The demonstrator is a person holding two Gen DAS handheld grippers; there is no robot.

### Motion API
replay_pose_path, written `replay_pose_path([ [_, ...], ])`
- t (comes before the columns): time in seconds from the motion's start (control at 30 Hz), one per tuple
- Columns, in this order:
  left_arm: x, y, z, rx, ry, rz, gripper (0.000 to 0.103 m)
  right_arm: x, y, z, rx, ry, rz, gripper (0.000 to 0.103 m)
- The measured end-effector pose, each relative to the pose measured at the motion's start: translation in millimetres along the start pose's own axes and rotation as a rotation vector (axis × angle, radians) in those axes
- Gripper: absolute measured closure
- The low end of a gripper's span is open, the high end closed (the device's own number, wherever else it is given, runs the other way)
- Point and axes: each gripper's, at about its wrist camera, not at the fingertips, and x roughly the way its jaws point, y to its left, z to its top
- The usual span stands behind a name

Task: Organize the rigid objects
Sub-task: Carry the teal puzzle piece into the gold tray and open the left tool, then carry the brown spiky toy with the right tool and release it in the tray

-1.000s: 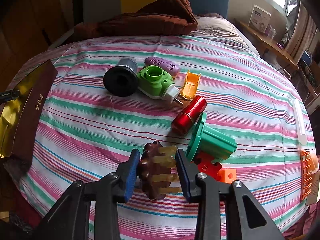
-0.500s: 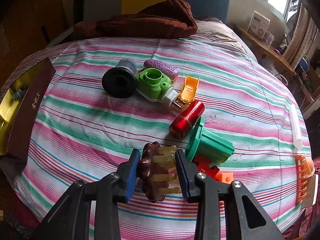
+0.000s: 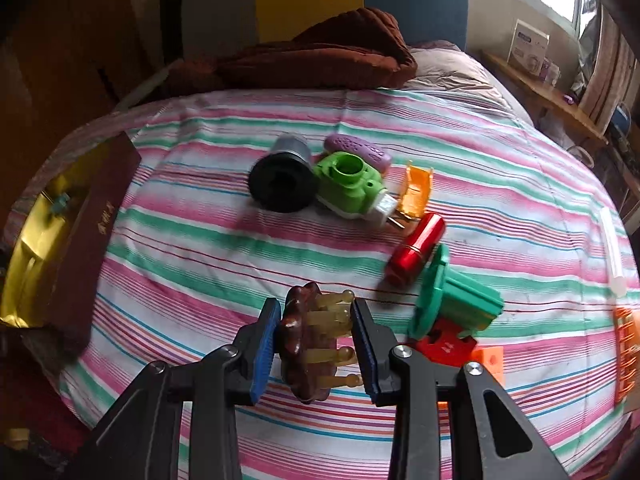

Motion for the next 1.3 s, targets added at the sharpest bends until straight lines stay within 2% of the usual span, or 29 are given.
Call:
replay_pose_path([
  [0.2,-2.9,1.5,-8.2,-0.016,0.005,-0.007,0.027,-15.9,42.8,19.2,-0.023,-0.046,0.104,0.068],
  [0.4,-5.4,9.1,-11.5,-0.029,-0.008,0.000,0.027,-23.3,112.5,43.2,-0.106,-0.073,0.250,0.068],
  [0.53,-5.9,15.4,-13.5,-0.036,-0.010,0.010,0.027,-16.8,172.6,57.2,-0.164,-0.056,0.346,0.068],
  [0.73,-2.6,33.2,-19.8,-0.070,0.004,0.016,0.027,5.6,250.1,69.3,-0.208,0.001,0.439,0.068],
  [0.93,1.1,50.4,-27.7,-0.106,0.016,0.032,0.027,38.0,316.0,78.6,-0.236,0.071,0.469,0.068],
  [1.13,4.1,69.5,-32.8,-0.157,0.025,0.057,0.027,57.1,348.8,83.3,-0.251,0.107,0.465,0.068],
  [1.3,4.8,79.4,-34.6,-0.187,0.026,0.071,0.027,61.8,359.6,80.2,-0.263,0.122,0.471,0.068],
])
